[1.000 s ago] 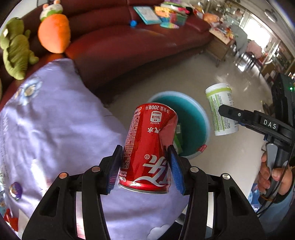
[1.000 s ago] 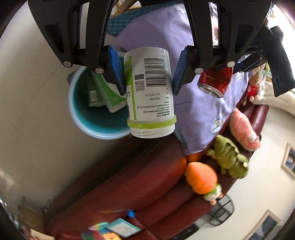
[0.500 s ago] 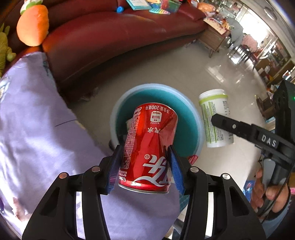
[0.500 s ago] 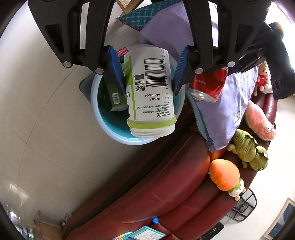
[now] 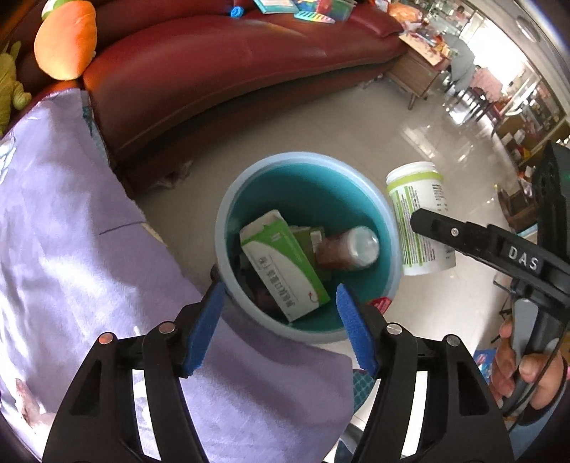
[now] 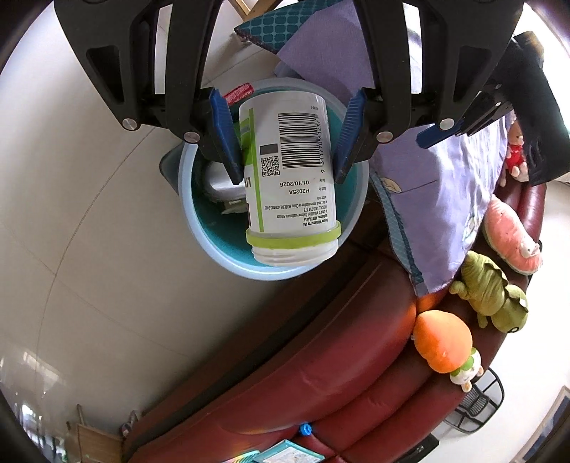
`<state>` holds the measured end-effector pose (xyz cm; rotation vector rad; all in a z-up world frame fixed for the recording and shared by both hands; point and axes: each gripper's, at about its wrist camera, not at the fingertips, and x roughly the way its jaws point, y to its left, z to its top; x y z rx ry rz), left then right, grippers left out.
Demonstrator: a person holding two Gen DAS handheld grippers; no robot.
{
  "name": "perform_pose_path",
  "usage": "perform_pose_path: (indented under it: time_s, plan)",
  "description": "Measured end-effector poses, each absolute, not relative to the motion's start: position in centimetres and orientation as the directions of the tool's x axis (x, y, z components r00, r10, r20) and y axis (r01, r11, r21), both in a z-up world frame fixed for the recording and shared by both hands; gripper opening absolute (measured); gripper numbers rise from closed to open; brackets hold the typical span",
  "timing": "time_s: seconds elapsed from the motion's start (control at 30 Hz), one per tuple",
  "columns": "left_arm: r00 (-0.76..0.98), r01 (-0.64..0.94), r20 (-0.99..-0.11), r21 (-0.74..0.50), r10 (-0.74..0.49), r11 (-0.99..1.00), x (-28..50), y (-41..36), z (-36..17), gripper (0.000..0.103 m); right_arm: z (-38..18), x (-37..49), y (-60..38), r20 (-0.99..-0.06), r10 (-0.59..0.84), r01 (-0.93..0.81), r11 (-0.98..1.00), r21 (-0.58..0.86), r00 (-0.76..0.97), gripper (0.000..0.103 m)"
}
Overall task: Collect trash
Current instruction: 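Carry can and bottle over the teal bucket and open both tools to drop them, then move both open tools back over the table toward the paper towel and plastic bag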
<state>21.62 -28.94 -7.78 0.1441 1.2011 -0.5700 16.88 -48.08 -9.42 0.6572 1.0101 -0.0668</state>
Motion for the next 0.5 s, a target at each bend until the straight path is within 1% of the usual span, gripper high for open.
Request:
perform_pose_path:
  time_s: [0.07,0.1,0.13,0.4,0.5]
  plan:
    - [0.235,0.482,-0.909,-0.199,-0.344,0.853,21.5,-28.3,-7.8,0.069,-9.7,17.0,-47.8,-0.809,0.239,0.351,0.809,0.471,0.537,0.052]
    - [0.234,0.481,-0.909,-0.201,-0.346,0.854,21.4,-28.1,-7.8,0.073,-9.7,17.1,-47.6,-0.811,0.242,0.350,0.810,0.471,0.532,0.056]
    - [0.238,0.477,-0.908,-0.200,-0.345,0.856,21.3,-27.7,-7.9,0.078,-9.8,17.1,-47.5,-0.812,0.250,0.346,0.809,0.475,0.528,0.063]
    - [0.245,0.457,-0.904,-0.211,-0.350,0.864,20.7,-26.0,-7.5,0.079,-9.0,17.3,-46.4,-0.816,0.239,0.336,0.823,0.458,0.526,0.072]
    - [0.244,0.447,-0.902,-0.221,-0.356,0.867,20.5,-25.3,-7.4,0.080,-8.8,17.3,-45.8,-0.821,0.240,0.333,0.828,0.452,0.518,0.073]
